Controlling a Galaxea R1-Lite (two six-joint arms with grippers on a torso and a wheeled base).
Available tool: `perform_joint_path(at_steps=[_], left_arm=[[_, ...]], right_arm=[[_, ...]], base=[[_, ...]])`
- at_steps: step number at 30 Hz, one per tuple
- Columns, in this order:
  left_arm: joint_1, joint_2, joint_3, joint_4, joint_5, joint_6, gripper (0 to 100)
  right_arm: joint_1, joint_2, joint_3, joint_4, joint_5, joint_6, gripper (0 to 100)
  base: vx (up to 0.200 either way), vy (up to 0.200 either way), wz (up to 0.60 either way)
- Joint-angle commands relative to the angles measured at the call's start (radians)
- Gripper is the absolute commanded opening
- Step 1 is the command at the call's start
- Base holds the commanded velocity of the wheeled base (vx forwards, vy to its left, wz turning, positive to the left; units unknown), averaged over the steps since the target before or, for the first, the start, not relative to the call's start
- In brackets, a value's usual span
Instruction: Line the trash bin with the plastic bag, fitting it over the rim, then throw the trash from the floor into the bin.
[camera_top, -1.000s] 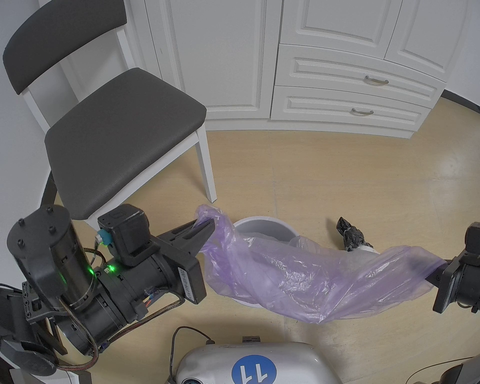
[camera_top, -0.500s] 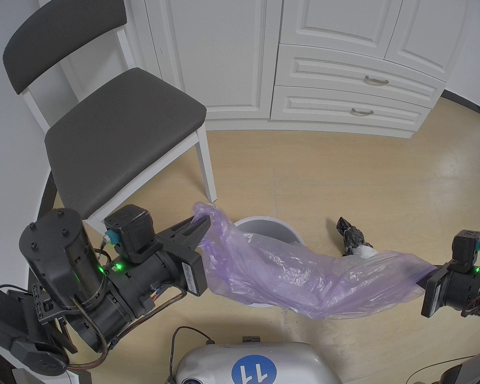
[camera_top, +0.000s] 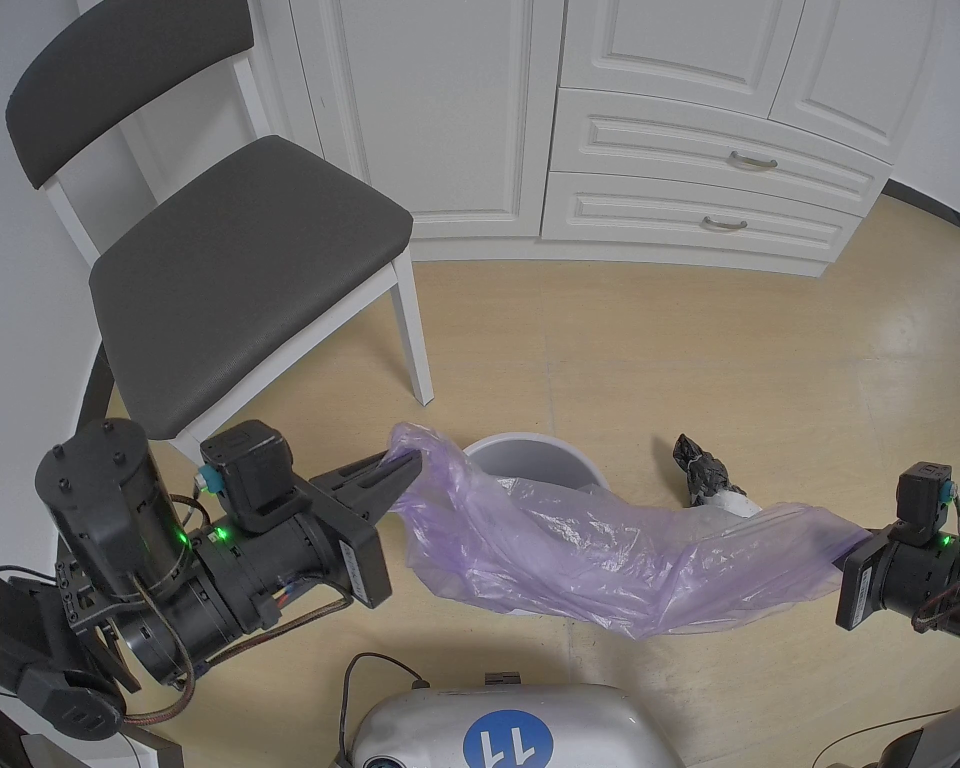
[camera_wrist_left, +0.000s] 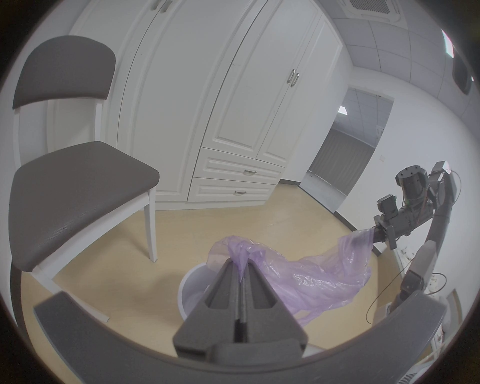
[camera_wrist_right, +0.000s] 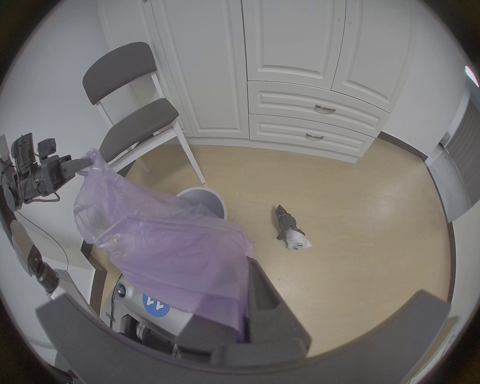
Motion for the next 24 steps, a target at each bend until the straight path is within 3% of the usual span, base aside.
perform_joint_path(at_steps=[1,24], left_arm=[[0.056,-0.028,0.009,0.001,-0.051,-0.02,0],[0.108,-0.008,0.003,-0.001,-0.047,-0.008,0]], right_arm=[[-0.003,0.007,0.001,0.001,0.0,0.001,0],[-0.045,0.003,0.003,0.001,0.012,0.001,0]], base=[[0.0,0.0,0.0],[0.0,0.0,0.0]])
